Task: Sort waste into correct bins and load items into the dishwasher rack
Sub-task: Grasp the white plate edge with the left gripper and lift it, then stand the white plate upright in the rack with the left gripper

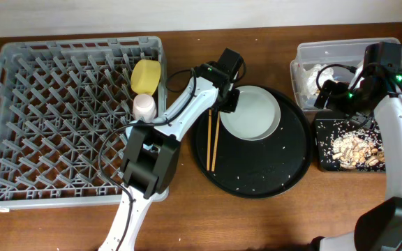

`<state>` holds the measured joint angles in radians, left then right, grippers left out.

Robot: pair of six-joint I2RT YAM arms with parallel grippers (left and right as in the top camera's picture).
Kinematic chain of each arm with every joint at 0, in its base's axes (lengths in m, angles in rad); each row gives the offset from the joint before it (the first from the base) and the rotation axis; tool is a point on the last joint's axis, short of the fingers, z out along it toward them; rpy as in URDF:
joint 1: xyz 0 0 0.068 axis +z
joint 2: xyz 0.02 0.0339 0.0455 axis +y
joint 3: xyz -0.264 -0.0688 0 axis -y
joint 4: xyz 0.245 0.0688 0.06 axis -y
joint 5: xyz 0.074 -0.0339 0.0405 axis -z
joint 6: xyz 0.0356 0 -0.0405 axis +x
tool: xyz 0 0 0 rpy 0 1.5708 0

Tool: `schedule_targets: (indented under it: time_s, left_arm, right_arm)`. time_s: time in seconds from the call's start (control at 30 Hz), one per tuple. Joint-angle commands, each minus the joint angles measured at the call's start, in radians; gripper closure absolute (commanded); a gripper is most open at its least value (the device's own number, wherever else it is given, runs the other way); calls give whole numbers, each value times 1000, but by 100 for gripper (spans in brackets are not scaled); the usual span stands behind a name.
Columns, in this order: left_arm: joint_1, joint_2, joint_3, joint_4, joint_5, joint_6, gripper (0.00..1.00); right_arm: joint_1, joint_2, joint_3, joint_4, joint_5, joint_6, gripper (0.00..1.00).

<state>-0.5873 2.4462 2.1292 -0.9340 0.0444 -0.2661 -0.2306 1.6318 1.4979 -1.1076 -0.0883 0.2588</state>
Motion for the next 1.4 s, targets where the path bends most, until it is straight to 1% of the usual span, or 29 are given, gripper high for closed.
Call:
schedule_targets:
  time_s: [0.0,0.13,0.17,0.2,0.23,0.27,0.37,0.43,0.53,0.57,0.6,0.73,0.8,0.9,0.93,0.97,1.07,1.1,1.13,1.17,1.27,1.37]
  left_arm:
    - [-6,-4,-40,26,-8,-3,73]
    - [-6,-4,-76,59,-7,-3,73]
    - [-6,-4,-76,60,-7,-4,76]
    - [-6,-4,-76,60,-7,-11,84]
    - [-7,-4,-76,60,-7,-11,89]
    - [-7,-4,-76,59,-7,-11,91]
    - [-8,-4,-76,59,-7,-11,92]
    - [-8,-5,-76,60,-7,-11,95]
    - [-8,-14,-68,59,14,-11,96]
    - [-8,-28,-68,59,32,-11,96]
    - [-8,-50,-66,59,39,-10,99]
    - [-7,-147,-66,59,36,-9,99]
    - [1,-206,-64,58,4,14,99]
    - [35,-342,-64,27,-161,39,99]
    - [50,-387,-64,27,-218,68,99]
    - [70,-447,-64,27,-310,92,99]
    - [121,-587,-64,44,-652,252,99]
    - [129,-603,-64,54,-770,291,99]
    - [149,-609,-64,73,-937,347,99]
    - [173,-607,-64,77,-1023,404,99]
    - [273,-596,-66,75,-1032,605,99]
    - [329,-562,-66,95,-1033,706,99]
  right_arm:
    - [-5,-7,11,-6,-10,1,2]
    - [-5,-7,11,-8,-10,1,2]
    - [-5,-7,11,-8,-10,1,2]
    - [-5,-7,11,-8,-10,1,1]
    - [-5,-7,11,-8,-10,1,2]
    - [-5,-7,11,-8,-10,1,2]
    - [-5,-7,11,-8,-10,1,2]
    - [-5,-7,11,-8,-9,1,2]
    - [-6,-7,11,-7,-9,1,2]
    - [-6,-7,11,-7,-9,1,2]
    - [-5,-7,11,-7,-9,1,2]
    - [-5,-7,11,-4,-9,1,2]
    - [-5,-7,11,-4,-9,1,2]
    - [-5,-7,11,-3,-9,1,2]
    - [-5,-7,11,-3,-10,1,2]
    - [-5,-7,11,-3,-10,1,1]
    - [-5,-7,11,-3,-10,1,2]
    - [-5,-7,11,-3,-10,1,2]
    - [-5,-7,11,-3,-9,1,2]
    - [-5,-7,11,-3,-9,1,1]
    - [-6,-7,11,9,-9,1,2]
    - [-6,-7,11,16,-9,1,2]
